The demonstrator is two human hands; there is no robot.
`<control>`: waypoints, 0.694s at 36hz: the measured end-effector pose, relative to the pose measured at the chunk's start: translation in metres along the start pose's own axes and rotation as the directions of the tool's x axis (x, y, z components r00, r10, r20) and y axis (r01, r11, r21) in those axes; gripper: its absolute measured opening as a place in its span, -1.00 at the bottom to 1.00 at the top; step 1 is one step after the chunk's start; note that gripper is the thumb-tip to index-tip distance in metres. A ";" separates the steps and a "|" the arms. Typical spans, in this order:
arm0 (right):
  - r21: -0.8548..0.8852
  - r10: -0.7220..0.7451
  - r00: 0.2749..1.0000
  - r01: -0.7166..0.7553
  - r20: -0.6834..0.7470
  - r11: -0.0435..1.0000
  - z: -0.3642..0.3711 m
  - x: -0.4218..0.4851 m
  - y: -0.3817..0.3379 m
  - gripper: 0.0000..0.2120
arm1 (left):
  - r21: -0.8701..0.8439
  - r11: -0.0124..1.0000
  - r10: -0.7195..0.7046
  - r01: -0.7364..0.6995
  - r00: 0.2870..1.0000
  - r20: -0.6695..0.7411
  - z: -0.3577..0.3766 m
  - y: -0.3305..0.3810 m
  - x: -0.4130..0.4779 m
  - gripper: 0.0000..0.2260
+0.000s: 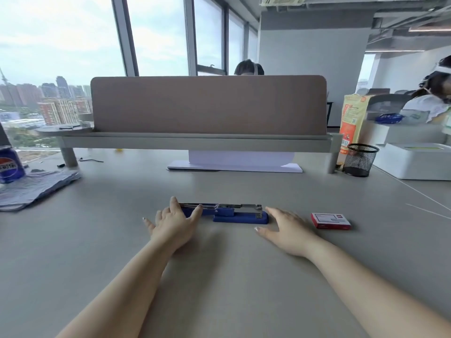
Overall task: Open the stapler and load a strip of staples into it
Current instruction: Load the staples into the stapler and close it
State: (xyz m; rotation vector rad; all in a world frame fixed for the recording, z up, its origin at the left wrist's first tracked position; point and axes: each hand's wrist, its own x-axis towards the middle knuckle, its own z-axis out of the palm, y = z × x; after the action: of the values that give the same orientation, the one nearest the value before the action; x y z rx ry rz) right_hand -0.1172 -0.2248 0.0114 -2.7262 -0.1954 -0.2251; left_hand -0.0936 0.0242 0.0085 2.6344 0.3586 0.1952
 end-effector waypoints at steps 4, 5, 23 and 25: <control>-0.051 0.007 1.000 -0.007 0.009 0.999 0.002 -0.002 0.002 -0.39 | -0.176 0.984 0.006 -0.016 0.998 -0.055 -0.006 0.002 0.002 -0.31; -0.035 0.013 1.000 -0.013 0.010 0.999 0.001 -0.003 0.002 -0.40 | -0.242 0.970 0.009 -0.026 0.997 -0.072 -0.010 0.004 0.002 -0.33; 0.175 0.005 0.997 0.010 -0.083 0.985 -0.019 -0.015 0.017 -0.56 | -0.257 0.638 0.706 -0.726 0.685 -0.182 0.018 0.060 -0.034 -0.30; 0.170 0.000 0.994 0.019 -0.109 0.985 -0.018 -0.014 0.018 -0.57 | -0.173 0.663 0.721 -0.729 0.683 -0.115 0.025 0.056 -0.034 -0.31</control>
State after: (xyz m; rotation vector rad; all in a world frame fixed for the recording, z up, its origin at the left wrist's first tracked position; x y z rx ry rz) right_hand -0.1302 -0.2498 0.0190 -2.5355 -0.1877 -0.3426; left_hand -0.1094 -0.0440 0.0101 2.4142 -0.7112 0.5077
